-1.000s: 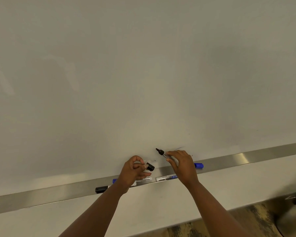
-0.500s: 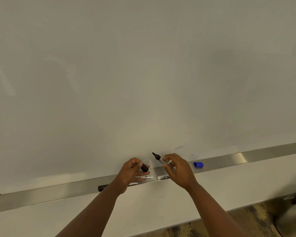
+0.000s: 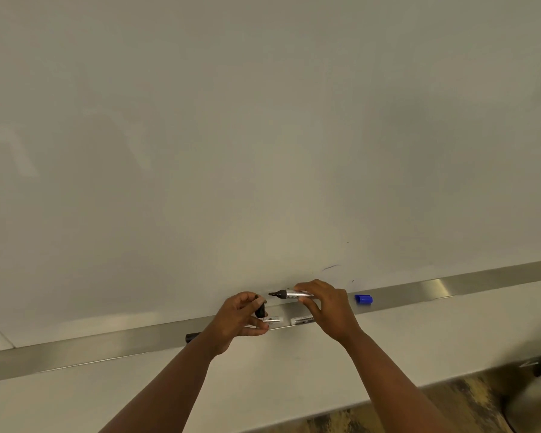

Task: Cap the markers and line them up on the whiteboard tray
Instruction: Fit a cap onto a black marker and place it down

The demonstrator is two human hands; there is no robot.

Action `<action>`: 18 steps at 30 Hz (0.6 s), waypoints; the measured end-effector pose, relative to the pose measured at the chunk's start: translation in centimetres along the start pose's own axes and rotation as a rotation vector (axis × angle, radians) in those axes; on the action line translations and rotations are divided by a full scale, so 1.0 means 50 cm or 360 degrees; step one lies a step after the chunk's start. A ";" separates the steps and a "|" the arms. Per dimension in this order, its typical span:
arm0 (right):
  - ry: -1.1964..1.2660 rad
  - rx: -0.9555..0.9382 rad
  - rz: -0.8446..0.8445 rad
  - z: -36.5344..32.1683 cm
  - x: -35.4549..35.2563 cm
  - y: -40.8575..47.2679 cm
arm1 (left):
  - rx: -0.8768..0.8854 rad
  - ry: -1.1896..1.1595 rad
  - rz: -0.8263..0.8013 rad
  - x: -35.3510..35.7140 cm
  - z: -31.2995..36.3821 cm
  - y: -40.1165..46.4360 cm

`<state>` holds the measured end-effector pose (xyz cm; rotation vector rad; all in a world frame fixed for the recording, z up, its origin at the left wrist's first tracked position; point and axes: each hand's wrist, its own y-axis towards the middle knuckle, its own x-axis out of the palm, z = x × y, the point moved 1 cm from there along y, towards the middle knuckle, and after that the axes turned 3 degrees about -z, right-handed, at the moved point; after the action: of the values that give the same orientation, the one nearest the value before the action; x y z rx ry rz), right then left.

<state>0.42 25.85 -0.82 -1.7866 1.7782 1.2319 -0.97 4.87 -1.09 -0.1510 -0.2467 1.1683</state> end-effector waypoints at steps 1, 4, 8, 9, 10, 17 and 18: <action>-0.0005 0.0009 -0.0015 0.000 -0.001 0.000 | 0.0011 0.0012 0.0003 -0.004 -0.001 -0.003; 0.0013 0.0007 -0.0080 -0.003 -0.002 0.005 | 0.0049 0.0034 0.0016 -0.014 -0.002 -0.007; -0.0043 -0.0055 -0.0143 -0.014 -0.004 0.014 | 0.0147 0.0150 0.0083 -0.022 0.007 -0.004; -0.0059 -0.0072 -0.0138 -0.017 -0.005 0.016 | 0.0169 0.0182 0.0094 -0.023 0.011 -0.004; -0.0081 -0.0089 -0.0128 -0.021 -0.006 0.018 | 0.0189 0.0220 0.0105 -0.023 0.015 -0.003; -0.0235 -0.0231 -0.0048 -0.044 -0.013 0.027 | 0.0264 0.0415 0.0121 -0.025 0.033 0.003; -0.0259 -0.0261 -0.0041 -0.046 -0.015 0.027 | 0.0275 0.0480 0.0110 -0.025 0.035 0.002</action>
<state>0.03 24.39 1.51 -1.7332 1.6003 1.5049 -2.02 3.72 0.42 -0.1823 0.1259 1.2122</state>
